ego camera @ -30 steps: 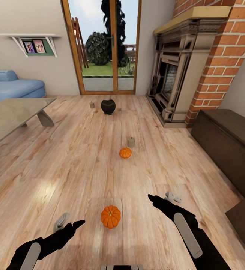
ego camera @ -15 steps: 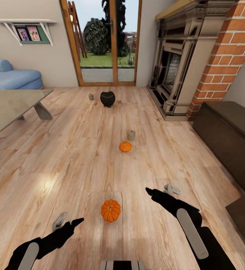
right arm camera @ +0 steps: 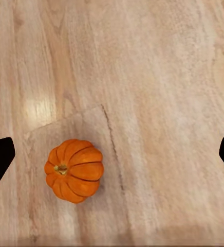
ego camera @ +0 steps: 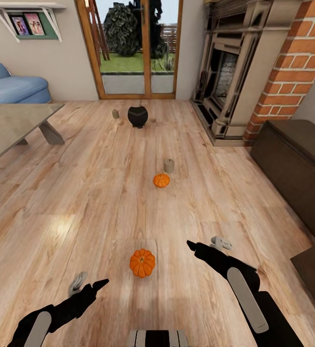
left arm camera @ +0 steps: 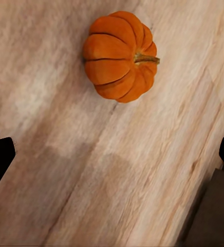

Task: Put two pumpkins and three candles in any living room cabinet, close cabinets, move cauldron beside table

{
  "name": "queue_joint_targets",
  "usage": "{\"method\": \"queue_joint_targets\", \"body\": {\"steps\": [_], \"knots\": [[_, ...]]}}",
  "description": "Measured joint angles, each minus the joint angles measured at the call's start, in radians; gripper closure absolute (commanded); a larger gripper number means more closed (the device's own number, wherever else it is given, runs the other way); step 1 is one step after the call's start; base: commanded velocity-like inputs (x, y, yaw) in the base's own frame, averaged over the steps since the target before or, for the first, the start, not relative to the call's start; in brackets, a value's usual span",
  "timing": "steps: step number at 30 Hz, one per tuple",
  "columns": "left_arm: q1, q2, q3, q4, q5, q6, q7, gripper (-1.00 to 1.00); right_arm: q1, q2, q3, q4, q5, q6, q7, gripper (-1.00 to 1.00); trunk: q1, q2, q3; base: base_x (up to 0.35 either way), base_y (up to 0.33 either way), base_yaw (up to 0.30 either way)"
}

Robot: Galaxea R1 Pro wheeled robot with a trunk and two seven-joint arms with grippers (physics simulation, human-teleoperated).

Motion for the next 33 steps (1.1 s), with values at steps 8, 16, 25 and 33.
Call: {"method": "queue_joint_targets", "body": {"steps": [8, 16, 25, 33], "knots": [[0.0, 0.0, -0.001, 0.0, 0.0, -0.004, -0.002, -1.0, 0.0, 0.0, 0.0, 0.002, 0.0, 0.0, 0.001, -1.0, 0.004, -0.002, -0.031, 0.0, 0.0, 0.0], [0.001, -0.001, -0.001, 0.0, 0.001, -0.003, -0.006, -1.0, 0.0, 0.001, 0.0, 0.003, 0.0, 0.0, 0.001, -1.0, 0.005, -0.003, -0.047, 0.0, 0.0, 0.0], [0.0, 0.0, -0.006, 0.0, -0.001, -0.004, 0.001, -1.0, 0.0, 0.001, 0.0, 0.005, 0.0, 0.0, 0.001, -1.0, 0.005, -0.003, -0.047, 0.0, -0.111, 0.0], [0.0, -0.001, -0.006, 0.0, -0.002, -0.005, 0.001, -1.0, 0.0, 0.001, 0.001, 0.005, 0.0, 0.0, 0.002, -1.0, 0.005, -0.003, -0.047, 0.207, 0.0, 0.0]]}}
